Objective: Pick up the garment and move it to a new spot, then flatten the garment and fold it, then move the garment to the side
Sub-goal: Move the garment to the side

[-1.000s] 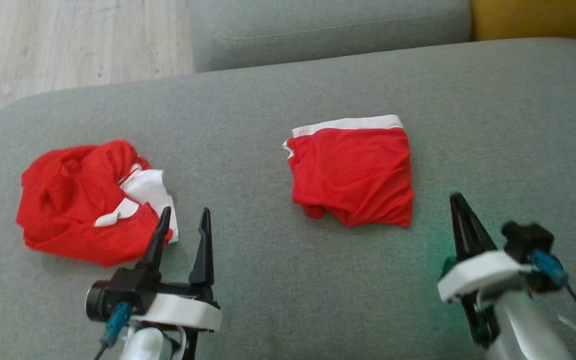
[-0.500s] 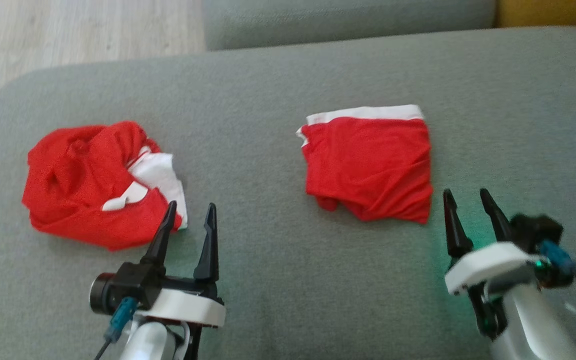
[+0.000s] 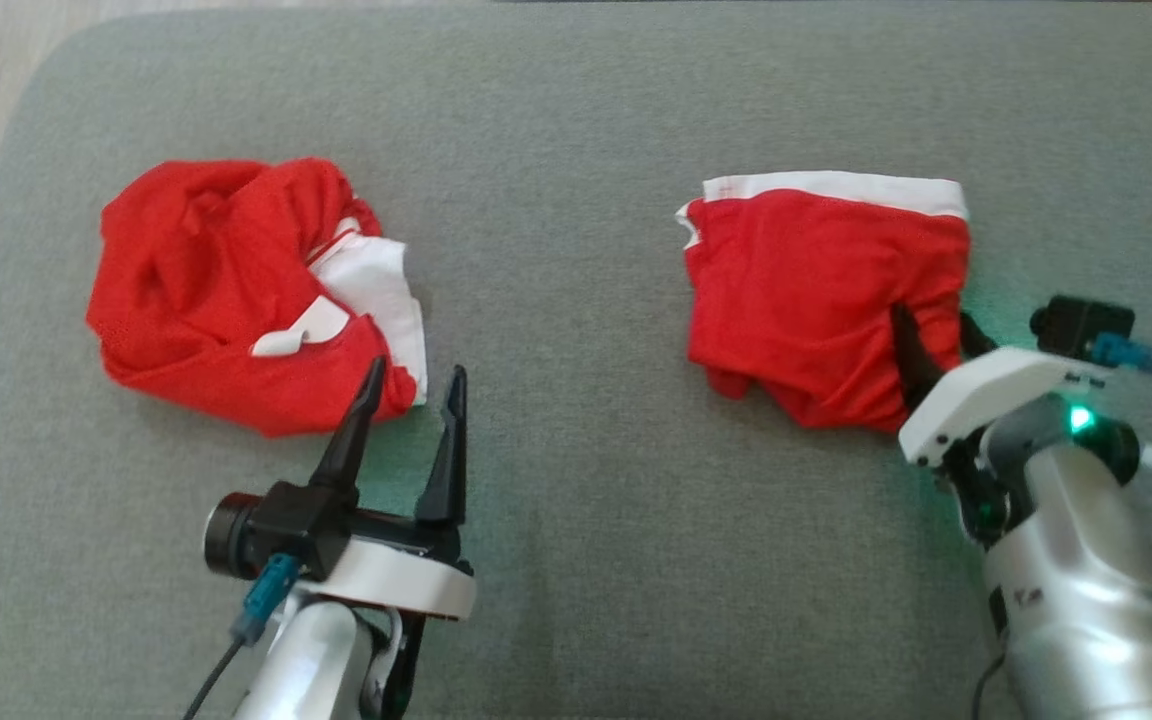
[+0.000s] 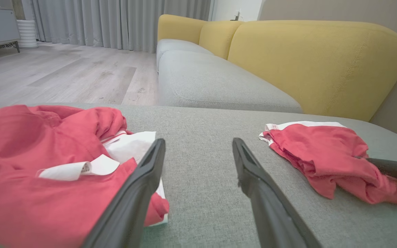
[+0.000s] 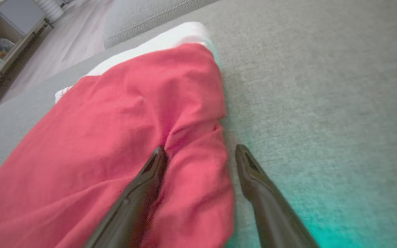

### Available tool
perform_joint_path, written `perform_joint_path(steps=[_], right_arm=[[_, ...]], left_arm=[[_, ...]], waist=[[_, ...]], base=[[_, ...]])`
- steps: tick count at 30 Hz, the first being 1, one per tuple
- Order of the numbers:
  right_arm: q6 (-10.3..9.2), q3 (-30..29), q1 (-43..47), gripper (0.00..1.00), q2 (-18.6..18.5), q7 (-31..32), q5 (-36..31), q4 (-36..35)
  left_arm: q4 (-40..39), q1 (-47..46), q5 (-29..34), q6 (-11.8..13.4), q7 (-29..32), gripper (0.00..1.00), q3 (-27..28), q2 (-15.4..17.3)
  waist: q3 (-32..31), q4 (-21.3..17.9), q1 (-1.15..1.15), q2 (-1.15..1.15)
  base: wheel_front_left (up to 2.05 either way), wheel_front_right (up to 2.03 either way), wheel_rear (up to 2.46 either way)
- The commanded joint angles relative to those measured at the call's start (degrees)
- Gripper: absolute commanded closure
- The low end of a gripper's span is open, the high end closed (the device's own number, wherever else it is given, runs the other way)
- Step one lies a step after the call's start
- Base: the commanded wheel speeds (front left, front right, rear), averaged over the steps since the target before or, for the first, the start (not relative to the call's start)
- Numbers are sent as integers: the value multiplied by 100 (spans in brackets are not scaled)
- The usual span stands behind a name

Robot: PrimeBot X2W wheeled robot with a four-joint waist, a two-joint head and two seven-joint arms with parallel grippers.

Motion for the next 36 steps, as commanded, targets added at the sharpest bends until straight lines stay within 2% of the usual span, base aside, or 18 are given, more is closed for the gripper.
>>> perform_joint_path(steps=[1,2,9,15,16,19,21,25,33,36], right_arm=[[-4,182,-173,41,25,95,-16,12],[-4,231,-212,100,25,96,-35,75],[-4,741,-292,100,-295,-248,-395,253],[-4,1399,-356,100,-1042,-233,-673,52],[-4,1399,-356,100,-1042,-233,-673,52],[-4,1839,-388,100,-1572,-28,-670,-108],[-4,2240,-436,100,-2092,47,-895,-225],[-4,2617,-524,100,-2812,221,-770,-287],[-4,2981,-736,100,-4275,437,-665,38],[-4,2882,-895,100,-4569,368,-784,245]], left_arm=[[-118,-191,-10,12,-55,0,127,14],[-110,-200,-17,22,-55,0,123,14],[-64,-108,10,51,-55,0,227,14],[-105,3,17,37,-55,0,300,14],[-105,3,17,37,-55,0,300,14],[-147,-14,10,36,-55,0,288,14],[-191,-49,-4,41,-55,0,282,14],[-235,-114,-8,38,-55,0,292,14],[-266,-359,-18,-2,-55,0,297,14],[-288,-409,-43,32,-55,0,381,14]], waist=[[21,47,0,0],[5,57,0,0],[-269,-73,0,0],[-422,-266,0,0],[-422,-266,0,0],[-361,-312,0,0],[-263,-328,0,0],[-24,-329,0,0],[427,-148,0,0],[554,-109,0,0]], base=[[0,0,0],[0,0,0],[0,0,0],[0,0,0],[0,0,0],[0,0,0],[0,0,0],[0,0,0],[0,0,0],[0,0,0]])
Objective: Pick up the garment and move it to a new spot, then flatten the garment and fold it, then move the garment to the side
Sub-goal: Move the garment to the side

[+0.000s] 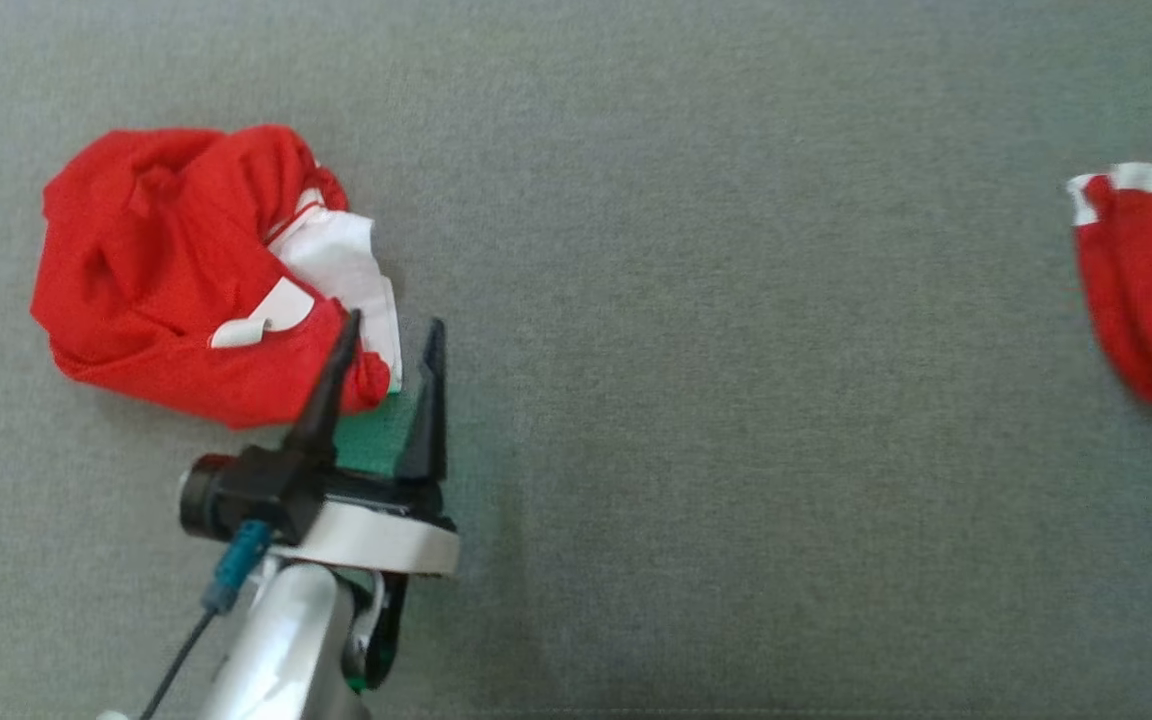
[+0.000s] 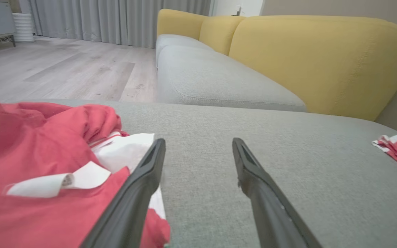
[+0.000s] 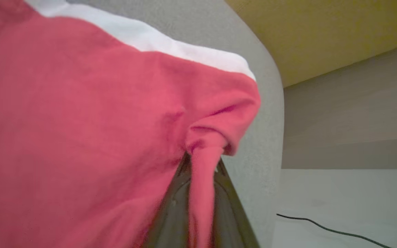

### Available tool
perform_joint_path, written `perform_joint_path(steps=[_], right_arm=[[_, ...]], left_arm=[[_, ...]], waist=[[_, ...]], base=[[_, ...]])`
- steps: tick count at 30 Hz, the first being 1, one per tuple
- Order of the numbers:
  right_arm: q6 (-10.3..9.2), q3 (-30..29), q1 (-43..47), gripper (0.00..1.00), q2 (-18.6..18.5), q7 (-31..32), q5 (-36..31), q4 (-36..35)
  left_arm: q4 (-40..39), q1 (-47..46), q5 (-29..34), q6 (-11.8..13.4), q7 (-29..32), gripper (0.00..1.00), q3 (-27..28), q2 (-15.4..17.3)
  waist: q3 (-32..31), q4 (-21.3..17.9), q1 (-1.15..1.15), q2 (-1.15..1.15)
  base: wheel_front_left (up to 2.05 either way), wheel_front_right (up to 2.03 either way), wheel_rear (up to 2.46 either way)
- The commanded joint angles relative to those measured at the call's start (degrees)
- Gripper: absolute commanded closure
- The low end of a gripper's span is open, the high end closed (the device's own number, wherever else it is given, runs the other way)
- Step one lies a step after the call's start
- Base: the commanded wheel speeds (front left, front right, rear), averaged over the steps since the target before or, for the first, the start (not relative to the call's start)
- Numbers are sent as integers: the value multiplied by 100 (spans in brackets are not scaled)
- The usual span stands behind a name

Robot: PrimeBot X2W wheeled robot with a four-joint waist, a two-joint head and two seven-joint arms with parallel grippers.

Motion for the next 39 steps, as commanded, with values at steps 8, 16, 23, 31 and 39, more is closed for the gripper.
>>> perform_joint_path(steps=[8,16,23,31,39], right_arm=[[-4,-420,-322,100,-230,-273,-260,337],[-4,-958,-466,0,240,-379,-613,478],[-4,-1367,-444,0,1034,-843,-930,-40],[-4,-1928,-38,0,2456,-1630,-596,-1231],[-4,-2464,1145,0,4033,-2265,132,-2269]], left_arm=[[-163,-181,29,-32,-55,0,388,19],[-123,-154,10,-28,-55,0,402,19],[-90,27,-35,-1,-55,0,457,19],[-144,216,-8,13,-55,0,563,19],[-115,425,72,-29,-55,0,592,19]], waist=[[214,116,0,0],[-15,36,0,0],[-511,-154,0,0],[-973,-382,0,0],[-1266,-532,0,0]], base=[[0,0,0],[0,0,0],[0,0,0],[0,0,0],[0,0,0]])
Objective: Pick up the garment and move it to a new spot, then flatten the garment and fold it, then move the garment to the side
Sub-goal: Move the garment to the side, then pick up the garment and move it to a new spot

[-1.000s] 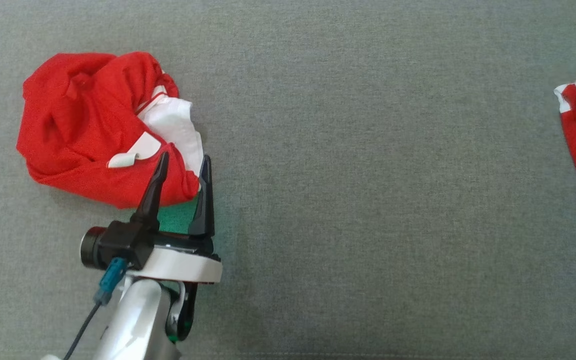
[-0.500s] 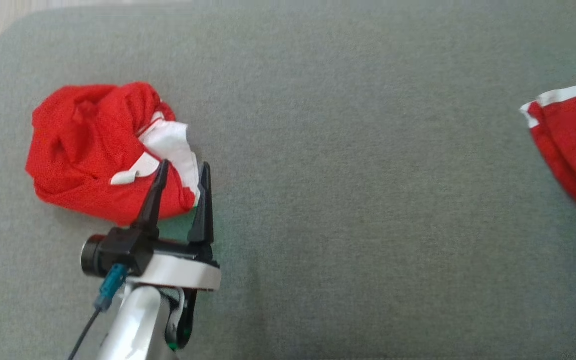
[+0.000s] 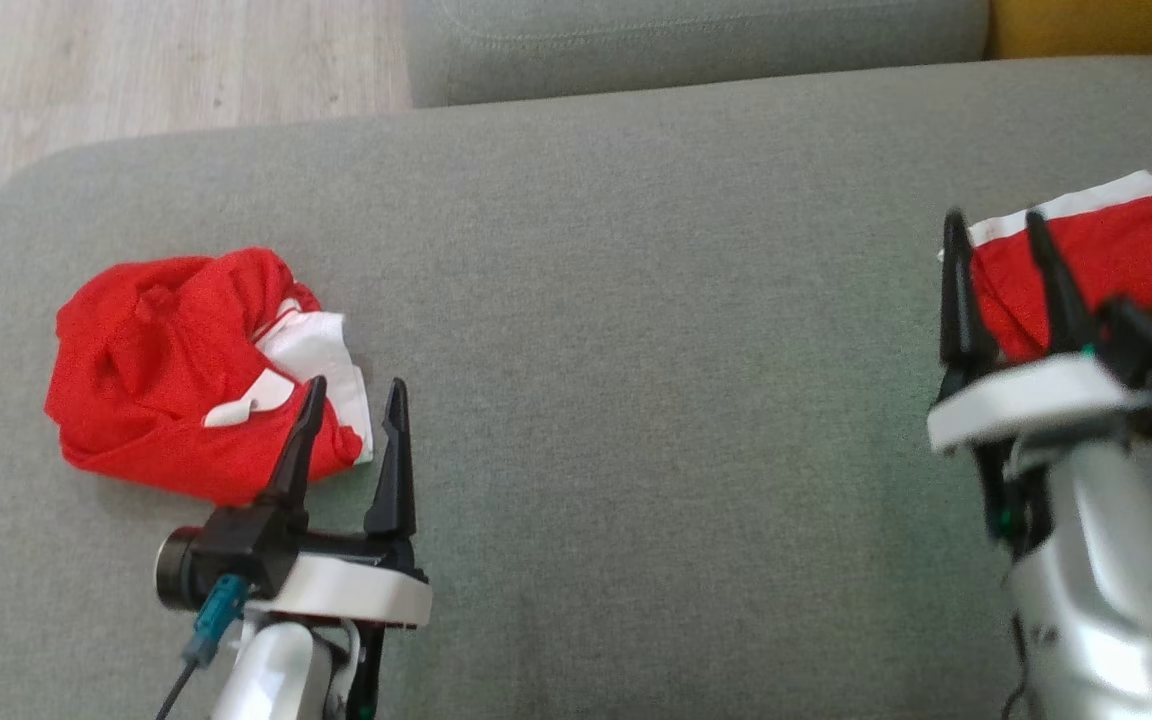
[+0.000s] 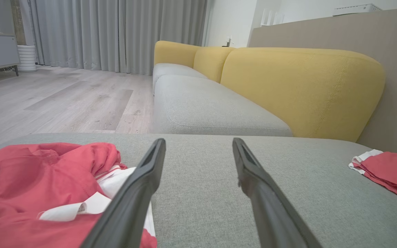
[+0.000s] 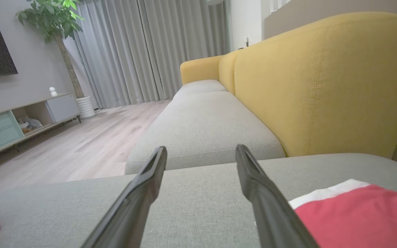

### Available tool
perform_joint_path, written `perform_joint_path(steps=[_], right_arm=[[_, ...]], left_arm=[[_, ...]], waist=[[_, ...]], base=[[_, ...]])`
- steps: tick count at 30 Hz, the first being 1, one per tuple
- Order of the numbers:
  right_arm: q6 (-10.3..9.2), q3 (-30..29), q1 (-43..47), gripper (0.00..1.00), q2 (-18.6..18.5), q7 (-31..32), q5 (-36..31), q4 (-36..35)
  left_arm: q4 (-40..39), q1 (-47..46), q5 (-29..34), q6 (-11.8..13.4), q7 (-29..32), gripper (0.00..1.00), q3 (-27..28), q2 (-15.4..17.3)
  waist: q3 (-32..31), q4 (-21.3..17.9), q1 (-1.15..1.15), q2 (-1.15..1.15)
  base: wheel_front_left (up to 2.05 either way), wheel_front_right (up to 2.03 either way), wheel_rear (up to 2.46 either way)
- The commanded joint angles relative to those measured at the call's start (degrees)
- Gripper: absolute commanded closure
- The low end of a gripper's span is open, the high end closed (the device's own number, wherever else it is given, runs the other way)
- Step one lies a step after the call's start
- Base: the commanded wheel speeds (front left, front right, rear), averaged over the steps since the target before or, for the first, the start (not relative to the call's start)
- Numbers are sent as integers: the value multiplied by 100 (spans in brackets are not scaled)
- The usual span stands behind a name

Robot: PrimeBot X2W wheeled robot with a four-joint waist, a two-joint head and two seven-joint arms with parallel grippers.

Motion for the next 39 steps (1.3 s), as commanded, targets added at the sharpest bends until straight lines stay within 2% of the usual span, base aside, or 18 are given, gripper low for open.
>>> perform_joint_path(steps=[1,5,9,12,25,31,39], right_arm=[[-4,54,-86,0,11,-91,36,-267],[-4,9,555,0,204,-214,108,-653],[-4,84,1104,0,238,-241,-195,-1037],[-4,139,1402,0,241,-243,-51,-1260],[-4,183,1763,0,243,-245,171,-1574],[-4,377,1891,0,243,-245,204,-1593],[-4,730,2100,0,243,-245,218,-1576]], left_arm=[[-149,-94,67,-17,-55,0,191,18],[-142,39,81,-9,-55,0,191,18],[-114,137,74,7,-55,0,179,18],[-110,193,50,18,-55,0,212,18],[-97,295,-76,52,-55,0,179,18],[-117,358,-80,71,-55,0,173,18],[-178,570,-30,79,-55,0,317,18]], waist=[[-50,-21,2,0],[-140,-21,2,0],[-162,-26,2,0],[-162,-25,2,0],[-325,68,2,0],[-447,286,2,0],[-605,927,2,0]], base=[[0,0,0],[0,0,0],[0,0,0],[0,0,0],[0,0,0],[0,0,0],[0,0,0]])
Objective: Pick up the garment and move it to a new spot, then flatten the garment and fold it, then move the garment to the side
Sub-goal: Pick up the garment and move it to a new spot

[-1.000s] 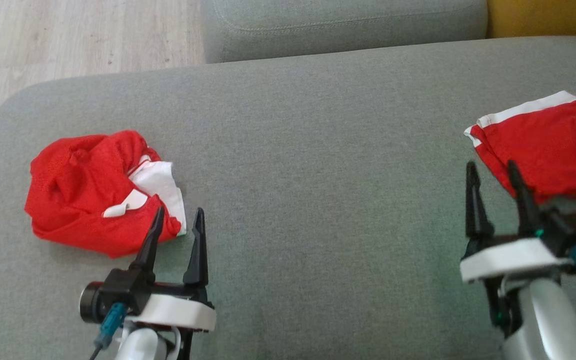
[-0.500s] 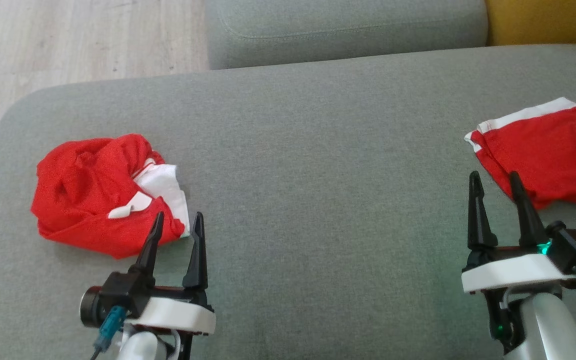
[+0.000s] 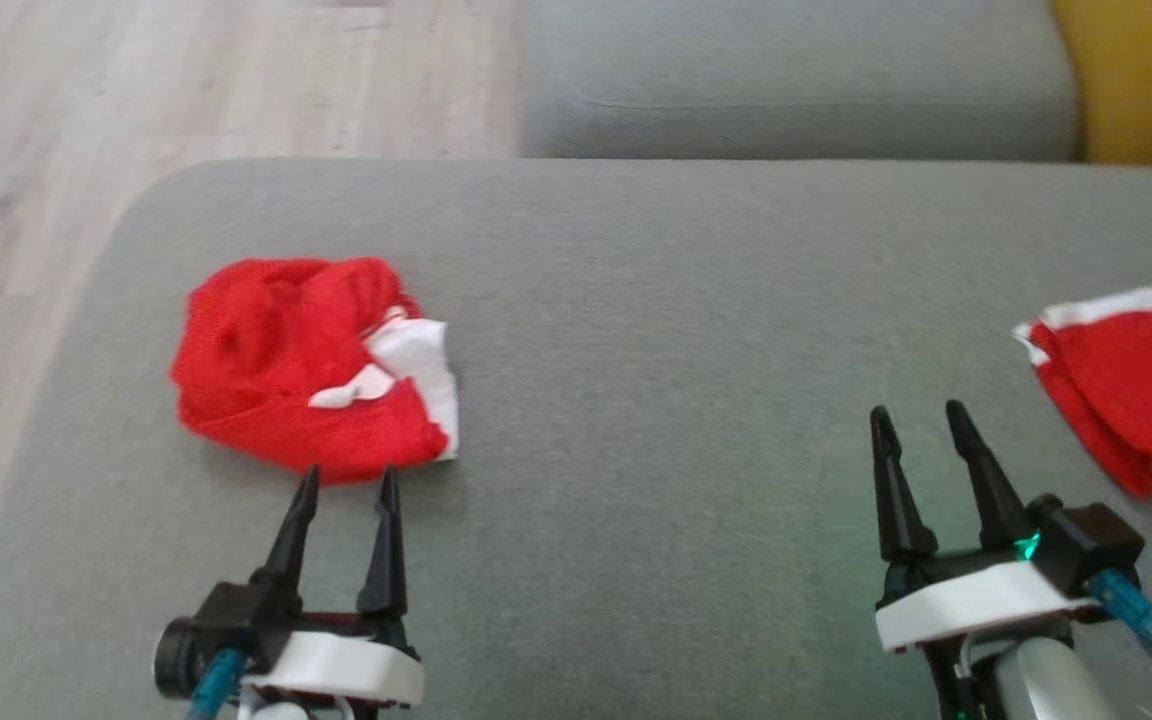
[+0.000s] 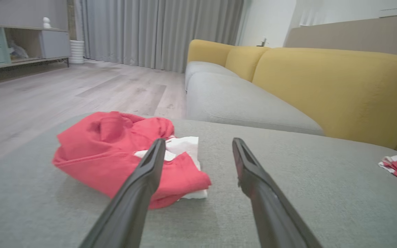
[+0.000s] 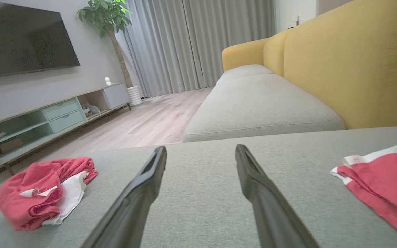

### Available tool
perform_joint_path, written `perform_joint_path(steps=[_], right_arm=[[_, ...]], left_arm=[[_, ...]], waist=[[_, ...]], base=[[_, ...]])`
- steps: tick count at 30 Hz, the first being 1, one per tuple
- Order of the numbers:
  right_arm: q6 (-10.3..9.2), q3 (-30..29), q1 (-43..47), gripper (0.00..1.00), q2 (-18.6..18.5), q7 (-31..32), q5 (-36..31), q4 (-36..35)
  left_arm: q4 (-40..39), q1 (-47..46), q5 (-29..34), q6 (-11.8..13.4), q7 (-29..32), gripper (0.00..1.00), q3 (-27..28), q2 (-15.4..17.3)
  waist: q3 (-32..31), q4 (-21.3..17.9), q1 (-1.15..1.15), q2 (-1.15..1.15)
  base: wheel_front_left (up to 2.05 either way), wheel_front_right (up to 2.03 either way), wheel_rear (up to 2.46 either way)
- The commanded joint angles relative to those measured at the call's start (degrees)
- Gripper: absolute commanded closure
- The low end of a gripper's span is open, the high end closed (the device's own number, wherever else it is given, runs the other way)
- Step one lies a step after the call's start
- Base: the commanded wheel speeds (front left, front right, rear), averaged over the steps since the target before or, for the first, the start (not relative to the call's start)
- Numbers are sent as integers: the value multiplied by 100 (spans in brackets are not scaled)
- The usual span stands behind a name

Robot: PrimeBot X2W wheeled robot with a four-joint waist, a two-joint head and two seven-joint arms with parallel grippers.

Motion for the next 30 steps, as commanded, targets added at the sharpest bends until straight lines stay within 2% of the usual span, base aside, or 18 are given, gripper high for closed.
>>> perform_joint_path(steps=[1,8,16,23,30], right_arm=[[-4,158,-94,0,-18,-62,35,-174],[-4,409,58,0,-18,-62,144,-111],[-4,555,120,0,-18,-62,357,-43],[-4,539,134,0,-18,-62,430,-56],[-4,549,117,0,-18,-62,444,-59]], left_arm=[[-209,-133,21,23,-55,0,278,7],[-249,-18,11,36,-55,0,351,7],[-209,94,121,-13,-55,0,354,7],[-210,131,135,-34,-55,0,377,7],[-251,150,163,-48,-55,0,428,7]], waist=[[-75,260,0,0],[-205,867,0,0],[-354,1364,0,0],[-381,1602,0,0],[-282,1583,0,0]], base=[[0,0,0],[0,0,0],[0,0,0],[0,0,0],[0,0,0]])
